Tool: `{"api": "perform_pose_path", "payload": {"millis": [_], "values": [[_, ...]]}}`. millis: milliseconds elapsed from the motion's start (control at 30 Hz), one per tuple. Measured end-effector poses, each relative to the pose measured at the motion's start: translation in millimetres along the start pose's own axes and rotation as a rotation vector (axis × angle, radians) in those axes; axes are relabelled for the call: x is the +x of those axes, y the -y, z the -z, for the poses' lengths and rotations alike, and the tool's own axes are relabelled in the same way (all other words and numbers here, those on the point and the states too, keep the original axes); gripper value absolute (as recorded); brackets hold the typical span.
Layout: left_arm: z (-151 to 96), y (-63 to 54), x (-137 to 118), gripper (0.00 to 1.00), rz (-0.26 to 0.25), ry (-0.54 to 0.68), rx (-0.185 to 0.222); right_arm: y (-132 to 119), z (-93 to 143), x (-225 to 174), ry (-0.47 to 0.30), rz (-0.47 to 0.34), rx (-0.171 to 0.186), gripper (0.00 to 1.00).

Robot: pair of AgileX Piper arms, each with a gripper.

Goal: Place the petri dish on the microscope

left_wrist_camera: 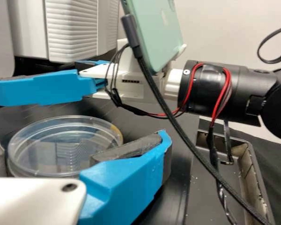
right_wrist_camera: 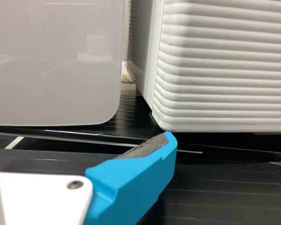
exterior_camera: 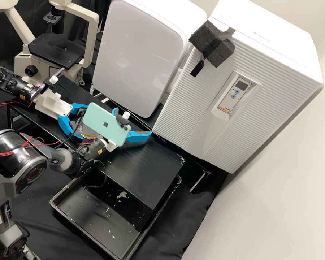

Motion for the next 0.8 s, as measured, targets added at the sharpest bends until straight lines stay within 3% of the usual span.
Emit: {"api": "perform_pose_path", "payload": {"millis": [200, 500, 767, 800], "values": [[1.3, 2.0, -0.2, 1.00, -0.005, -0.009, -0.011, 0.0, 0.0, 0.0, 0.000, 0.000, 0.000, 1.00], [1.8, 7.9, -2.6, 1.00, -0.001, -0.023, 0.078, 0.0, 0.0, 0.0, 0.000, 0.000, 0.000, 1.00], [1.9, 8.8, -3.0, 1.00, -0.001, -0.026, 0.083, 0.0, 0.0, 0.0, 0.000, 0.000, 0.000, 1.00], [1.9, 8.8, -3.0, 0.00, -0.001, -0.026, 0.083, 0.0, 0.0, 0.0, 0.000, 0.000, 0.000, 1.00]]}}
